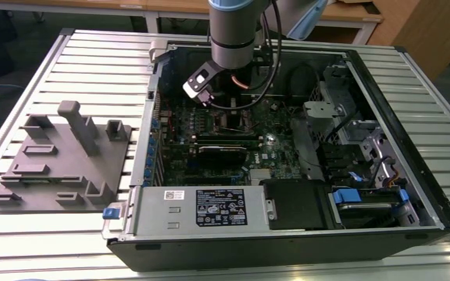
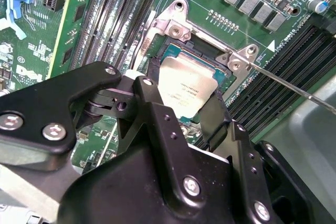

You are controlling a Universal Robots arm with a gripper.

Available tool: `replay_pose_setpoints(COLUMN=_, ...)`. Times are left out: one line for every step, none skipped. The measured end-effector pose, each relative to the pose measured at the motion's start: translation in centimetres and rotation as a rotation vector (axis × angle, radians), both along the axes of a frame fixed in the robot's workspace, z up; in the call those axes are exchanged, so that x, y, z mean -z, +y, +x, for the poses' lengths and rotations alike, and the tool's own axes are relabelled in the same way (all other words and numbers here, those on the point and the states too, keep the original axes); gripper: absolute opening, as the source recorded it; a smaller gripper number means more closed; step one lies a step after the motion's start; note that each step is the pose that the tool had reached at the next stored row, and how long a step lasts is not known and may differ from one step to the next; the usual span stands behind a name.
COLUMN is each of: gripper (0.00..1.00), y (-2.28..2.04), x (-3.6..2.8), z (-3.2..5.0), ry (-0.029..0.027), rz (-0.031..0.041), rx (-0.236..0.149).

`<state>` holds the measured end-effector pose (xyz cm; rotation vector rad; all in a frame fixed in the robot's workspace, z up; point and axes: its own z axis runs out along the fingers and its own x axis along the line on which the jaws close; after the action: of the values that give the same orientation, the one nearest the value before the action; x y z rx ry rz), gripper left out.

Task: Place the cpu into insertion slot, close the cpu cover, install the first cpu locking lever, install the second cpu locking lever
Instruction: 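Place the cpu into insertion slot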

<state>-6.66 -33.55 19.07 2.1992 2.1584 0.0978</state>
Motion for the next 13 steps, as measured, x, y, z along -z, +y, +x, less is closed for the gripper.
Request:
replay_pose_setpoints(gripper=0.54, y=0.0, x=0.0, z=0.0, ry=0.0, rz=0.0, rx=0.0)
replay_pose_setpoints(gripper=0.54, y=0.0, x=0.03, z=0.0, ry=0.0, rz=0.0, rx=0.0)
replay_pose_setpoints(gripper=0.54, y=0.0, x=0.08, z=0.0, ry=0.0003, rz=-0.0003, rx=0.0)
replay_pose_setpoints(gripper=0.54, y=-0.01, x=0.12, z=-0.01, ry=0.0005, rz=-0.0005, rx=0.0)
replay_pose_setpoints(gripper=0.54, y=-0.01, x=0.12, z=-0.01, ry=0.0005, rz=-0.0006, rx=0.0)
replay_pose_setpoints(gripper=0.54, y=-0.01, x=0.13, z=-0.01, ry=0.0004, rz=-0.0005, rx=0.0)
replay_pose_setpoints(gripper=0.54, y=-0.01, x=0.15, z=0.0, ry=0.0002, rz=-0.0003, rx=0.0)
replay_pose_setpoints(gripper=0.54, y=0.0, x=0.16, z=0.0, ry=0.0001, rz=-0.0001, rx=0.0)
replay_pose_setpoints(gripper=0.54, y=0.0, x=0.16, z=0.0, ry=0.0, rz=-0.0001, rx=0.0)
replay_pose_setpoints(gripper=0.54, y=0.0, x=0.16, z=0.0, ry=0.0001, rz=-0.0001, rx=0.0)
replay_pose_setpoints(gripper=0.54, y=0.0, x=0.17, z=0.0, ry=0.0001, rz=-0.0001, rx=0.0)
replay_pose_setpoints(gripper=0.54, y=0.0, x=0.17, z=0.0, ry=0.0001, rz=-0.0001, rx=0.0)
replay_pose_setpoints(gripper=0.54, y=0.0, x=0.18, z=0.0, ry=0.0001, rz=-0.0001, rx=0.0)
